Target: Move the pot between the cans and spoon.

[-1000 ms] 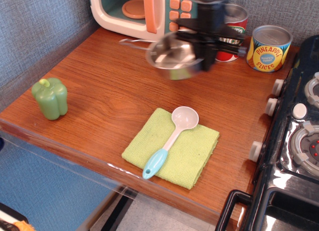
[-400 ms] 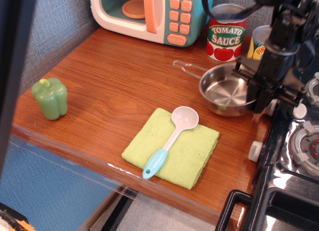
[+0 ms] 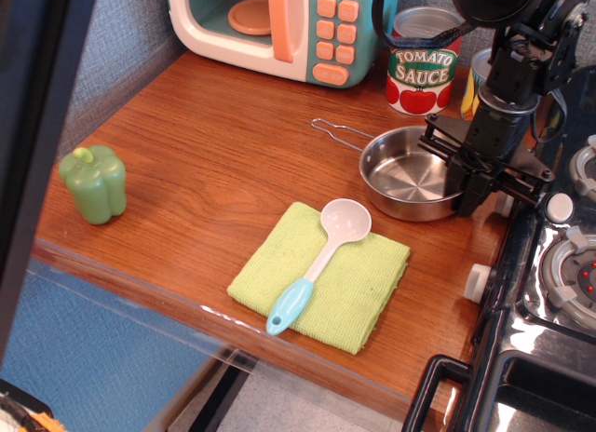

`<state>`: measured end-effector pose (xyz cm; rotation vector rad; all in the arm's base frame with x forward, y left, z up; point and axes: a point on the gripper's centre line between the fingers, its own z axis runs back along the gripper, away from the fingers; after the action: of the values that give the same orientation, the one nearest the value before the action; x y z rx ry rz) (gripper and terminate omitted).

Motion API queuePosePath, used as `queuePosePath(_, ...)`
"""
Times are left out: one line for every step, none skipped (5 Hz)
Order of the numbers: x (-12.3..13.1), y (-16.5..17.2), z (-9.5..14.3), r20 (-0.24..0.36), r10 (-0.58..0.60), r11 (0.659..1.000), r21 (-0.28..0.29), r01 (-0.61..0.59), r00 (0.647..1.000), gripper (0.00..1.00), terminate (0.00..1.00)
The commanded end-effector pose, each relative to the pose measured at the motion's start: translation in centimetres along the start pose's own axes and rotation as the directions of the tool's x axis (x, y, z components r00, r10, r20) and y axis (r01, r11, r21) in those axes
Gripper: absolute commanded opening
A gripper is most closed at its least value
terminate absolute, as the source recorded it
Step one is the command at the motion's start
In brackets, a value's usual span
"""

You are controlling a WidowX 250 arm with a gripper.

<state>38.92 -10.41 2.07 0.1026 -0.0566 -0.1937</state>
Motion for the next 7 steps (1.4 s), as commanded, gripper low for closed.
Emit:
queuePosePath(-0.2,0.7,1.2,0.042,0.011,1.000,-0.020,-0.011,0.999,0.00,0.00)
queuePosePath(-0.2,0.8,1.8,0.033,0.000,0.999,-0.049,0.001,0.999,1.00,0.00)
queuePosePath(0.1,1.1,2.7,0.043,-0.009,0.998,-0.065,0.012,0.999,1.00,0.00)
queuePosePath(-0.3,1.6,4.6,0.083,0.002,0.996,-0.087,0.006,0.997,1.00,0.00)
queuePosePath(-1.9,2.9,8.0,0.149,0.043,0.992,-0.124,-0.024,0.988,1.00,0.00)
queuePosePath(-4.0,5.1,9.8,0.165,0.103,0.986,-0.148,-0.079,0.981,1.00,0.00)
queuePosePath(-5.6,7.0,9.2,0.126,0.146,0.976,-0.178,-0.122,0.981,1.00,0.00)
